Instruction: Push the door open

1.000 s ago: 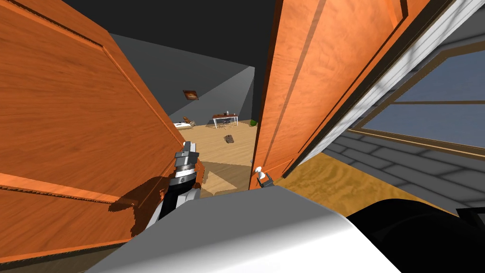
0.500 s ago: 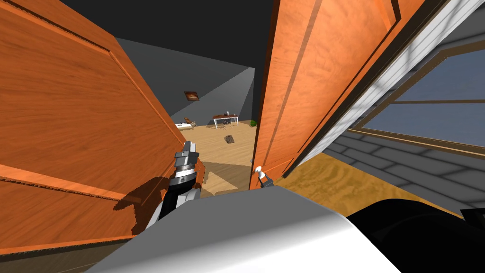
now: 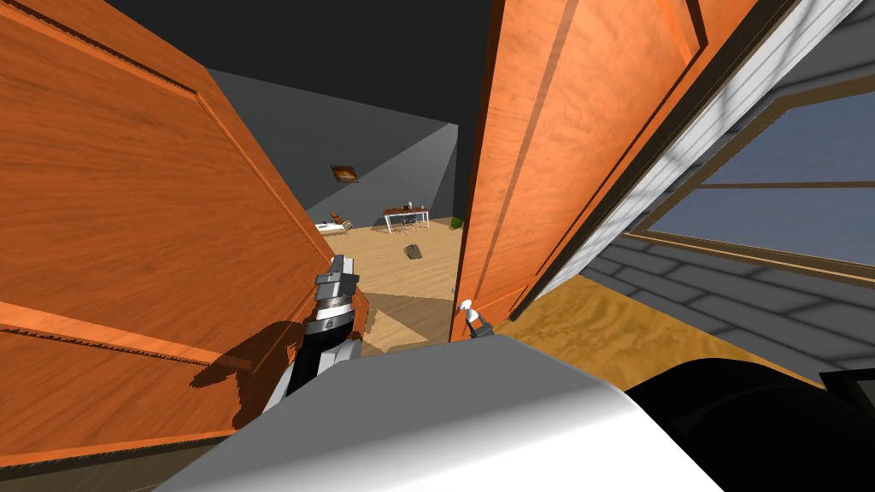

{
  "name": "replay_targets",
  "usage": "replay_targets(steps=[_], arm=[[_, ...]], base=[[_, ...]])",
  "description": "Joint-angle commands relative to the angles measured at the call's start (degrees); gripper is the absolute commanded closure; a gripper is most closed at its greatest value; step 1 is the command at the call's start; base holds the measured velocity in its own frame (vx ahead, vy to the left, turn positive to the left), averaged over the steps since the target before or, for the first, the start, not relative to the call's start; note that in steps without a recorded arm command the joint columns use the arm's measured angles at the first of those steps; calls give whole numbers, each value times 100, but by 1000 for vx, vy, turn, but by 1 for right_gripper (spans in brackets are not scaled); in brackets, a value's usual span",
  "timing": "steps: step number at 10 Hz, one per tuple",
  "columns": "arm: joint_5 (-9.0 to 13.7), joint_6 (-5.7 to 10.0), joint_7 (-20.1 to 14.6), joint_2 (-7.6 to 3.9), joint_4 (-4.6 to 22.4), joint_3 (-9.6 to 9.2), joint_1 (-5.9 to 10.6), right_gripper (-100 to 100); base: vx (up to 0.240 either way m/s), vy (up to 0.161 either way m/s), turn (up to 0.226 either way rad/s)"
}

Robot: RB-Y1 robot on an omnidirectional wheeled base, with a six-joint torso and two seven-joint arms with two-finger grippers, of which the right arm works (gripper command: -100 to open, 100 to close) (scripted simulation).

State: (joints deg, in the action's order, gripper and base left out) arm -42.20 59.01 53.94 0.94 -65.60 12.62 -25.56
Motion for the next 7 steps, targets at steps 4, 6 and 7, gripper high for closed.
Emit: replay_targets(steps=[4, 6, 7], arm=[[159, -44, -632, -58, 31, -53, 90, 100], [266, -78, -968, -97, 72, -100, 146, 100], [266, -78, -1035, -97, 72, -100, 146, 100]], base=[[25, 13, -20], [29, 13, -29], [30, 14, -21]])
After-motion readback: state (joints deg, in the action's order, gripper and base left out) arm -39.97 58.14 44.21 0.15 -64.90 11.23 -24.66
